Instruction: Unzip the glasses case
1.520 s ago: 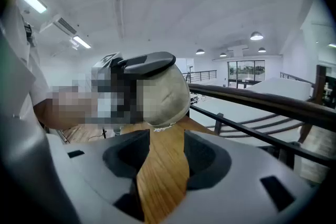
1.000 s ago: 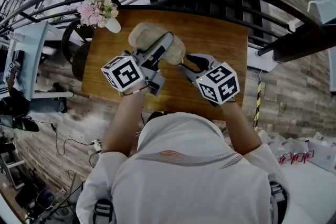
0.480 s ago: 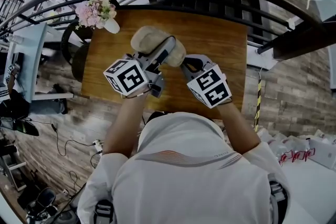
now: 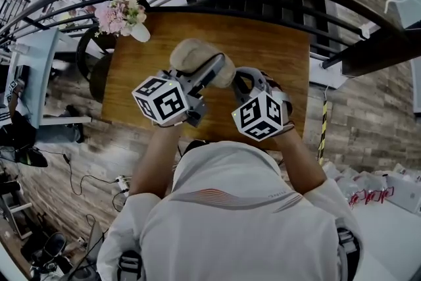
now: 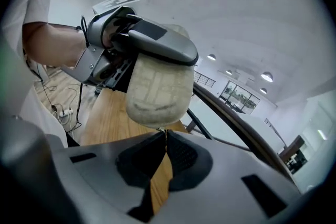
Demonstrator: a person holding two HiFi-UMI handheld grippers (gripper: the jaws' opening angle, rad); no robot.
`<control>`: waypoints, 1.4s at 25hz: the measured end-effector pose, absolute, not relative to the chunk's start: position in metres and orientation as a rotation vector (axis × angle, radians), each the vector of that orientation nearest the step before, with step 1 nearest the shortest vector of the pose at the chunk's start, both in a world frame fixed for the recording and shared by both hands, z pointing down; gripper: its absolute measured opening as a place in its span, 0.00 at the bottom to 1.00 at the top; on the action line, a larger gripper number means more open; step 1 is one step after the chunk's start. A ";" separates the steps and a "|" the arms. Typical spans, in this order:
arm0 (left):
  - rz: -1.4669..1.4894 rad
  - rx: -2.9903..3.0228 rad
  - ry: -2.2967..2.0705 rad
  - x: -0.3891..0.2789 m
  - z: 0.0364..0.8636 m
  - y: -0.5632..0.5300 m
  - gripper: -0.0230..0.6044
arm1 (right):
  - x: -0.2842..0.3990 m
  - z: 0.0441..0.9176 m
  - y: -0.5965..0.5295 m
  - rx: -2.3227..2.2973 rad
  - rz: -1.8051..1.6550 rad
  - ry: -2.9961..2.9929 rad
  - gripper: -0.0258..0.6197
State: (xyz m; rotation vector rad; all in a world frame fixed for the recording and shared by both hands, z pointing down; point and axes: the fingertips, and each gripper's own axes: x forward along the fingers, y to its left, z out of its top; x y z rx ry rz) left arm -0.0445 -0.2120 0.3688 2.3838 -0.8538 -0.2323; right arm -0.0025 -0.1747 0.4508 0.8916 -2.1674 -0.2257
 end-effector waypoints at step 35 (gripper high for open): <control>1.126 2.557 -0.473 -0.008 0.500 -0.140 0.50 | -0.010 0.427 -0.176 0.640 -0.989 -1.937 0.13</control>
